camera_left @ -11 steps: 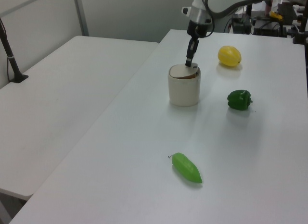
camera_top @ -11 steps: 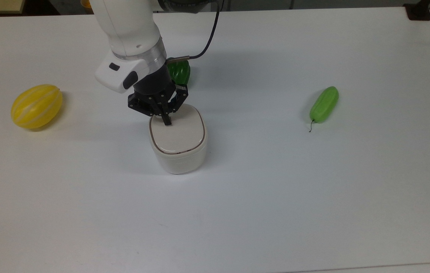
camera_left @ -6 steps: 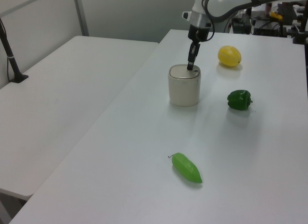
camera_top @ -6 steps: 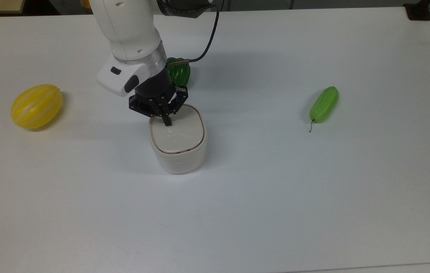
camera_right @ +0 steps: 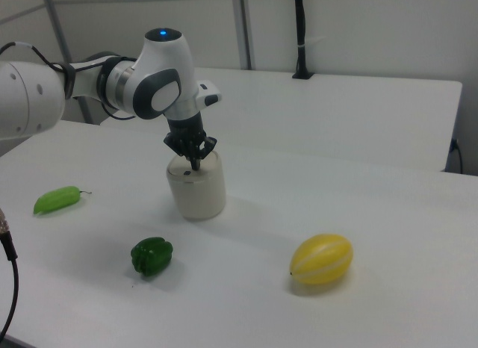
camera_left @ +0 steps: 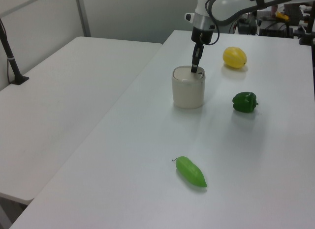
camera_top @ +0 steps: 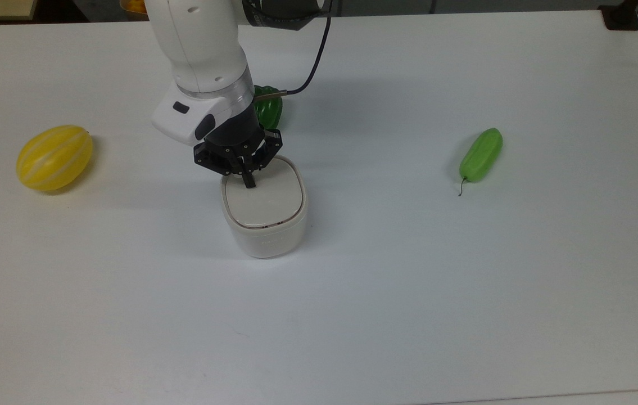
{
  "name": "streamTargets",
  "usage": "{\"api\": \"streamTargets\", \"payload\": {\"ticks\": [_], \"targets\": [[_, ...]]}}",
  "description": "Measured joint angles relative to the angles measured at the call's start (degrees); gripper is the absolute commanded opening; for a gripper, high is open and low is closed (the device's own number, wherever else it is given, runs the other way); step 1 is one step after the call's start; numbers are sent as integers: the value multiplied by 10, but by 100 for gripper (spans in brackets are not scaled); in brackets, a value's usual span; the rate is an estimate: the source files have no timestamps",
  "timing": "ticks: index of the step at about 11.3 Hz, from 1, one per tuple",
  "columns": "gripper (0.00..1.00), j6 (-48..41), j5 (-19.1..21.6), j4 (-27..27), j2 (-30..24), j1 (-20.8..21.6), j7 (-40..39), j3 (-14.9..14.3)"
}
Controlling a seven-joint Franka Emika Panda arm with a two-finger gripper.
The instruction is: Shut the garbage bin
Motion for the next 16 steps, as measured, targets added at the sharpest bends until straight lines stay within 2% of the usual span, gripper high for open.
{"api": "streamTargets", "payload": {"ticks": [5,8,10,11,12,14,16], "targets": [[0,0,-5,2,-12,0,0,-2],[2,-70,-5,-2,-77,-21,18,-6],[19,-183,-16,-3,-138,-47,49,-8],[48,-230,-28,-6,-168,-60,60,-9],[99,-264,-36,-13,-196,-71,64,-9],[100,-299,-46,-34,-235,-83,71,-9],[100,-305,-48,-43,-250,-85,79,-9]]}}
